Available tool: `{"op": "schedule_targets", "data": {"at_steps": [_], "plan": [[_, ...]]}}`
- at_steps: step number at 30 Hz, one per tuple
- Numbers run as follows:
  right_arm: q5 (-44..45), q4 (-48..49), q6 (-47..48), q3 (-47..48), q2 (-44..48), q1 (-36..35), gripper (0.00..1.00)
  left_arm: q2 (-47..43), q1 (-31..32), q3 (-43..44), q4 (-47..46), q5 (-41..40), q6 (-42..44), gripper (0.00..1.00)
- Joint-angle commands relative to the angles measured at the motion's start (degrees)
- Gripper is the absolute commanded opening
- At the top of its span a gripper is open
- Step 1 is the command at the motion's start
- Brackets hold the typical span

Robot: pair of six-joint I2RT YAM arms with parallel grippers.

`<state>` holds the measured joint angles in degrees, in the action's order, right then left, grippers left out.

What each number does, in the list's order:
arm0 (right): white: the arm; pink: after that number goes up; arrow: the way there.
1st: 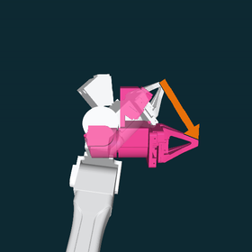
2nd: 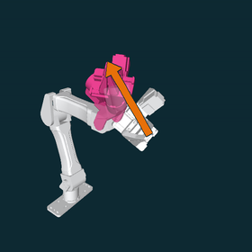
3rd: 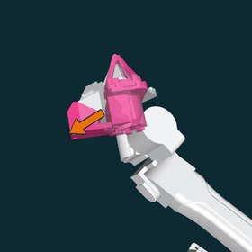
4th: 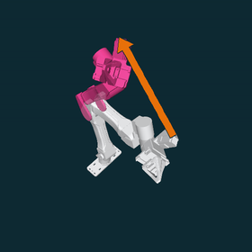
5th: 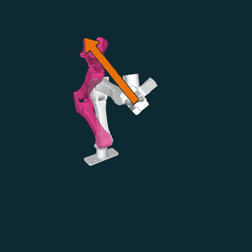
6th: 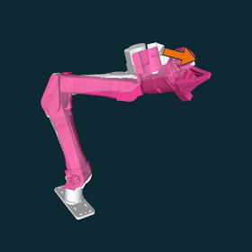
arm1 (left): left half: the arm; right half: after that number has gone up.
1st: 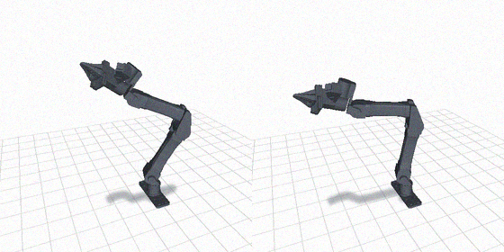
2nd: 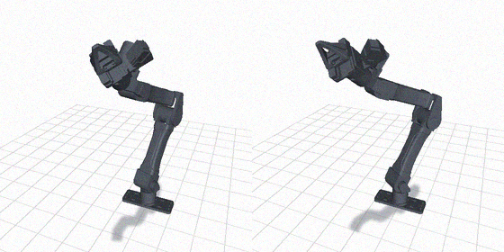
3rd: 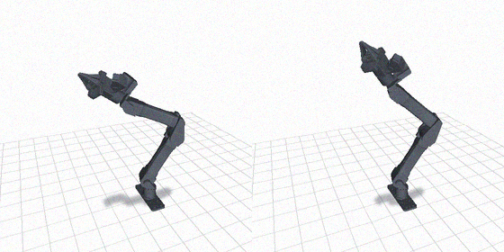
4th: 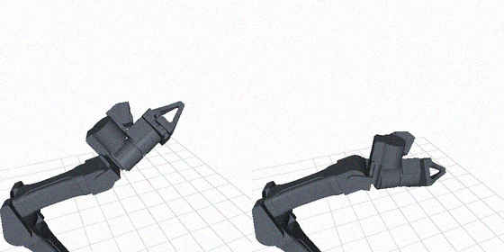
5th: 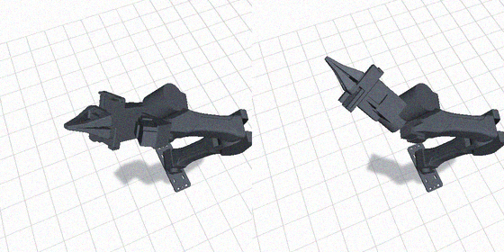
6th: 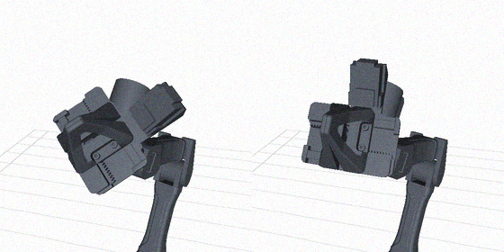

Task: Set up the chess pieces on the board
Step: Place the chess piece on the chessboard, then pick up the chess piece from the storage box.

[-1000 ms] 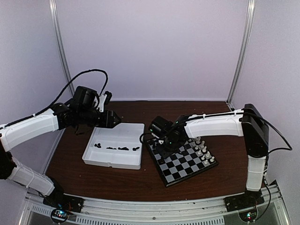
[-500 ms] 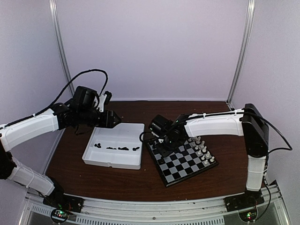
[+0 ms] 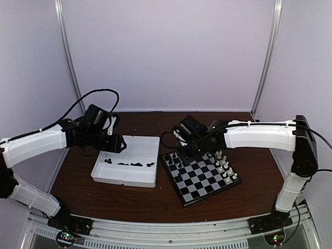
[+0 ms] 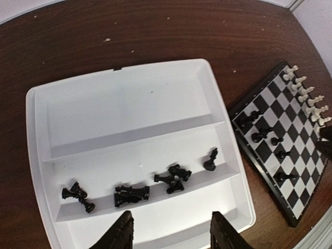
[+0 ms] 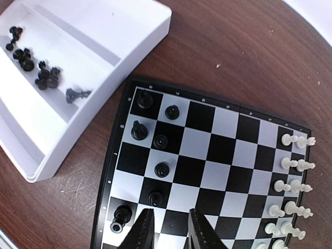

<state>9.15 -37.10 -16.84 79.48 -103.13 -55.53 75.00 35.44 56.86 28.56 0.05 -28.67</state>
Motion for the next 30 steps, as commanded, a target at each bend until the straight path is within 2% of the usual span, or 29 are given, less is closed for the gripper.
{"op": "schedule_targets", "data": {"at_steps": [1,4,8,14,19,30], "plan": [[3.47,5.61,0.45,-2.42,5.39,0.23,0.26,1.16,-0.75,0.45,5.90,-9.00,-2.95,0.49],[3.67,7.78,0.40,-4.17,7.88,0.24,0.26,4.54,-3.77,1.82,9.13,-9.76,-5.95,0.43],[4.01,10.14,0.32,-6.86,10.71,0.24,0.26,9.13,-7.97,1.33,8.07,-5.41,-9.36,0.39],[3.59,12.71,-0.04,-9.78,13.17,0.25,0.24,15.07,-8.69,2.45,5.74,-6.50,-12.86,0.37],[2.96,13.26,0.90,-11.28,14.76,0.24,0.24,19.10,-9.23,3.97,4.77,-8.32,-14.63,0.32],[2.86,14.54,1.68,-13.92,17.41,0.25,0.23,24.72,-9.33,5.97,5.54,-13.49,-20.03,0.31]]}}
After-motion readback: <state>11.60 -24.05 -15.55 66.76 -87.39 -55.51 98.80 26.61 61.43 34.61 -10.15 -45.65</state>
